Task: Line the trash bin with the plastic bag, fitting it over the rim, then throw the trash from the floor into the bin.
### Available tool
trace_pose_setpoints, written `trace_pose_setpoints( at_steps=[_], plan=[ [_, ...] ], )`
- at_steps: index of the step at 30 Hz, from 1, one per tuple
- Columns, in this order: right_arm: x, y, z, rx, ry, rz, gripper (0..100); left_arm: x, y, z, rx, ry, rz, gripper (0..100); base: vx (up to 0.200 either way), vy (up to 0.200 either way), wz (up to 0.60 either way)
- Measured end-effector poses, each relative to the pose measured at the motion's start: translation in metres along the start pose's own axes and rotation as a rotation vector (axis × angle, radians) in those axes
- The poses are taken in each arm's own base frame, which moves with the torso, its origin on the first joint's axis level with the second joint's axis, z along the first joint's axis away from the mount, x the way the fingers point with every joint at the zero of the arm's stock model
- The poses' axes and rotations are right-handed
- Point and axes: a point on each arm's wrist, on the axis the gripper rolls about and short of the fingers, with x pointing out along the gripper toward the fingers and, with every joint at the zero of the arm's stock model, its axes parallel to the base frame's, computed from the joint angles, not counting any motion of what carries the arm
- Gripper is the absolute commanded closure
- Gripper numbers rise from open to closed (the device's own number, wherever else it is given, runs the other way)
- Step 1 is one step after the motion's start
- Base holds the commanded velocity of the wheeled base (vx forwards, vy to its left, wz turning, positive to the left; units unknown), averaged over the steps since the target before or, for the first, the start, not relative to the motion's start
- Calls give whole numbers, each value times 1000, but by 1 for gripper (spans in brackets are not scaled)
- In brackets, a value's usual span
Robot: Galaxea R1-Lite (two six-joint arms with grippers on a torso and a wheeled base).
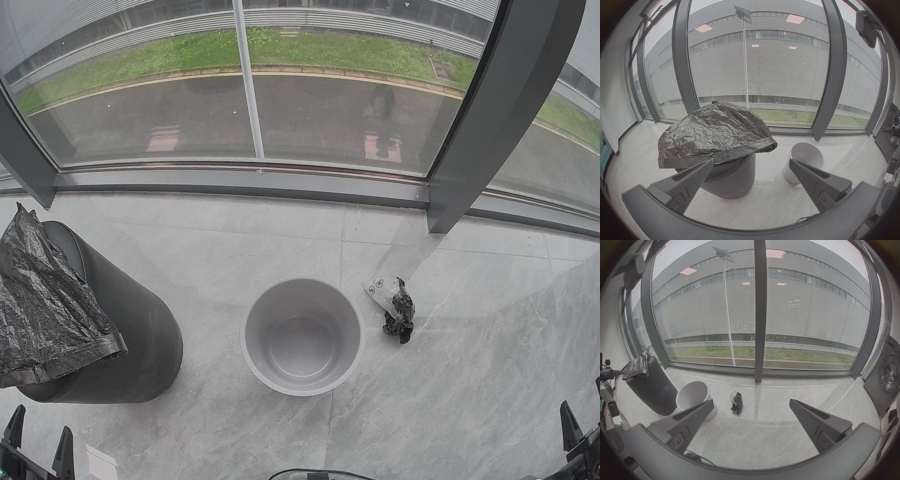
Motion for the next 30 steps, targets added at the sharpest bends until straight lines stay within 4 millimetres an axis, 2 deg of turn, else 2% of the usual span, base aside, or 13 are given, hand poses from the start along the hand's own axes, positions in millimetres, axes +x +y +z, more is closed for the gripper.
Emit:
trace_pose_setpoints(
  at_steps=[16,19,25,30],
  plan=[
    [0,2,0,-84,-3,66,0,-1,0,3,-13,-20,2,0,0,0,0],
    [0,2,0,-84,-3,67,0,-5,0,16,-40,-34,-18,0,0,0,0],
    [0,2,0,-85,-3,69,0,-21,2,65,-72,-109,-102,0,0,0,0],
    [0,2,0,-84,-4,71,0,-22,2,73,-83,-69,-181,0,0,0,0]
  ],
)
